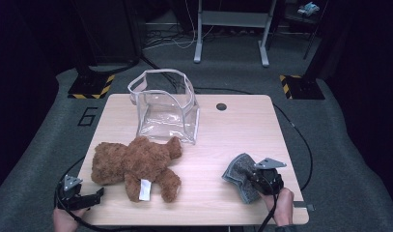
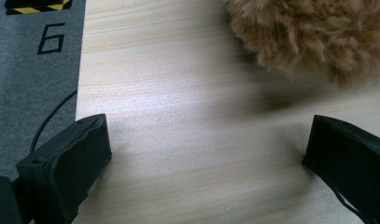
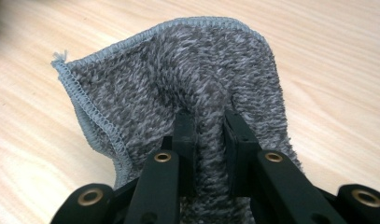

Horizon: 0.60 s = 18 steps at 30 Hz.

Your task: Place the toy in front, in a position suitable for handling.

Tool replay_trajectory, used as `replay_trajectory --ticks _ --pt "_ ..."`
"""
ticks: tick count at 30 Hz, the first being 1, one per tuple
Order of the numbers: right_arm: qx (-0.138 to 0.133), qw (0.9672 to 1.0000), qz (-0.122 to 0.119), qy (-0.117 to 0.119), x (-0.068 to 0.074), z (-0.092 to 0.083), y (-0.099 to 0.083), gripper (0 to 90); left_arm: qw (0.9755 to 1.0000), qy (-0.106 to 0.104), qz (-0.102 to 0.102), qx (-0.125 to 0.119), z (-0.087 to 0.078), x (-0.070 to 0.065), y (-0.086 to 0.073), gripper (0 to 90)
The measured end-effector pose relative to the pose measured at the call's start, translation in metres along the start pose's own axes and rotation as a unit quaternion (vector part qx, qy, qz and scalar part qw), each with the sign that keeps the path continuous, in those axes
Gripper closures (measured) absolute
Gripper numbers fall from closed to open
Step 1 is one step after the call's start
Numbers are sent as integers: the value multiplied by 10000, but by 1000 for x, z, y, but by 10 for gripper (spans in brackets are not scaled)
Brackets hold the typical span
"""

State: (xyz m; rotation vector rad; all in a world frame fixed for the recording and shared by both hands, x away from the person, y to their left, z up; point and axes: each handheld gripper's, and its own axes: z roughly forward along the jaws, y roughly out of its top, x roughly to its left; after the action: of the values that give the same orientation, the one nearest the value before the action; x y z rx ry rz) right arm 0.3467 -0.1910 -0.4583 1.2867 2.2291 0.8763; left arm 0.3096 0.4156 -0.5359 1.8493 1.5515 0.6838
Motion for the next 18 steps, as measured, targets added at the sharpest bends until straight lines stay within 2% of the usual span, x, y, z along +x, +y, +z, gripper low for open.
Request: replay_trajectory --ticks 8,9,18 --pt "-22 9993 193 -310 -17 -7 6 772 10000 0 0 -1 0 0 0 0" --pt "-37 9993 141 -345 -20 -7 6 772 10000 0 -1 -3 0 0 0 0" --pt "-58 9979 280 -580 -37 -8 11 772 10000 4 2 7 0 0 0 0"
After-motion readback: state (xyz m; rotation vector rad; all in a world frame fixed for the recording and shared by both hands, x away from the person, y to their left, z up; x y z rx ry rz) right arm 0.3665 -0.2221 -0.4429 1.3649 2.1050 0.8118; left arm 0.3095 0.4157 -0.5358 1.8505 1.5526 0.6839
